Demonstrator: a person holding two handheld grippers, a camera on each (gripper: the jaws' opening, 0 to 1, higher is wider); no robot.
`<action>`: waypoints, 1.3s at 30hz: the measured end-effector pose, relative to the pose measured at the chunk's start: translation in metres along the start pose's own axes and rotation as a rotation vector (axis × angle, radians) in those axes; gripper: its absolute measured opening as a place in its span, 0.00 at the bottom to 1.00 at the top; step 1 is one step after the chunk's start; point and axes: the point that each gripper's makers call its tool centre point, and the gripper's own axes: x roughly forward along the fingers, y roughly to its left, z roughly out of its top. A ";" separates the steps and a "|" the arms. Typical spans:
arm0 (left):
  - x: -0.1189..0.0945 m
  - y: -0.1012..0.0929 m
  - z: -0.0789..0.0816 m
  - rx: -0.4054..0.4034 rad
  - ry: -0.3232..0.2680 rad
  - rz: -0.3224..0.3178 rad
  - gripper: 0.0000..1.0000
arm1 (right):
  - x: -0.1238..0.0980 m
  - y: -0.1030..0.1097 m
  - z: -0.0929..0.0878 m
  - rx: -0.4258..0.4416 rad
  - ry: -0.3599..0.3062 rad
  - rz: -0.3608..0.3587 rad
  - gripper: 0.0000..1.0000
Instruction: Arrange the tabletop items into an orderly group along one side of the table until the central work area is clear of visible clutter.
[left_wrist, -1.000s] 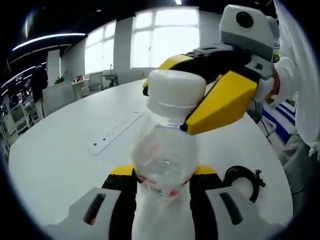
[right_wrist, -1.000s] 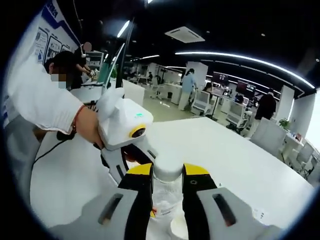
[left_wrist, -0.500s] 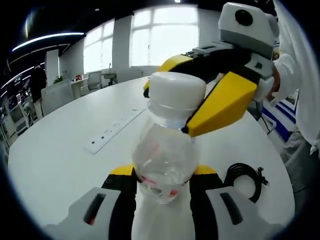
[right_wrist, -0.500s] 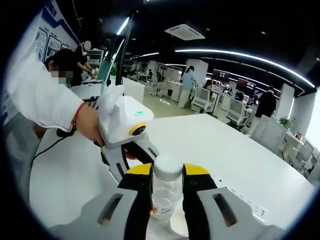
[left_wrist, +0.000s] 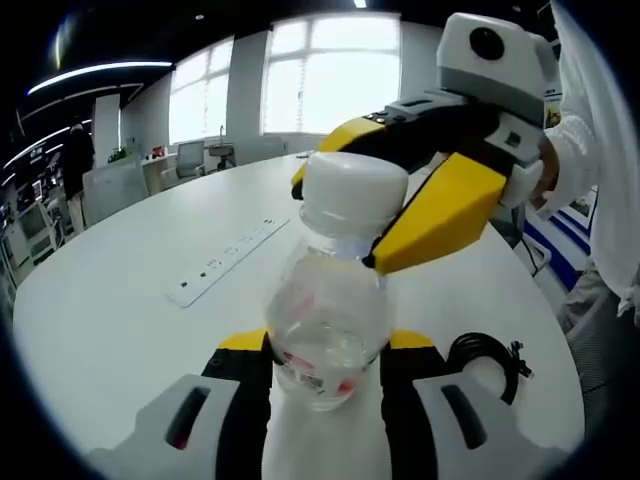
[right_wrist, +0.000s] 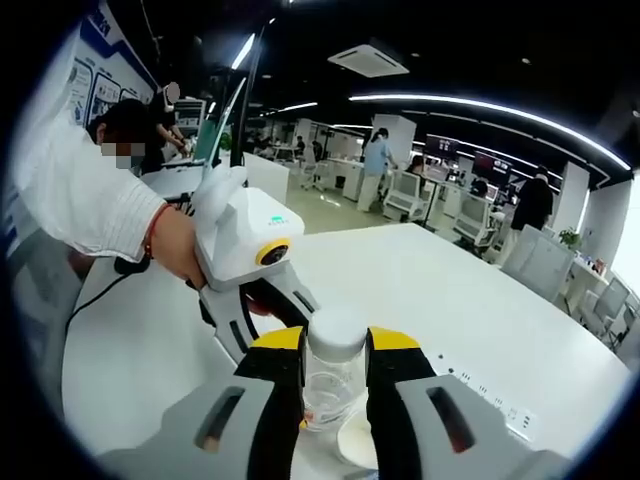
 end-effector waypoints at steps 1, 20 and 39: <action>0.000 0.000 0.000 0.000 0.000 -0.001 0.43 | 0.000 0.000 0.000 -0.002 0.000 0.002 0.21; -0.002 0.003 0.003 -0.014 -0.003 0.019 0.49 | -0.004 -0.005 -0.005 -0.003 0.024 -0.014 0.23; -0.015 0.004 0.009 -0.057 -0.019 0.040 0.53 | -0.009 -0.008 -0.003 0.027 0.027 -0.028 0.32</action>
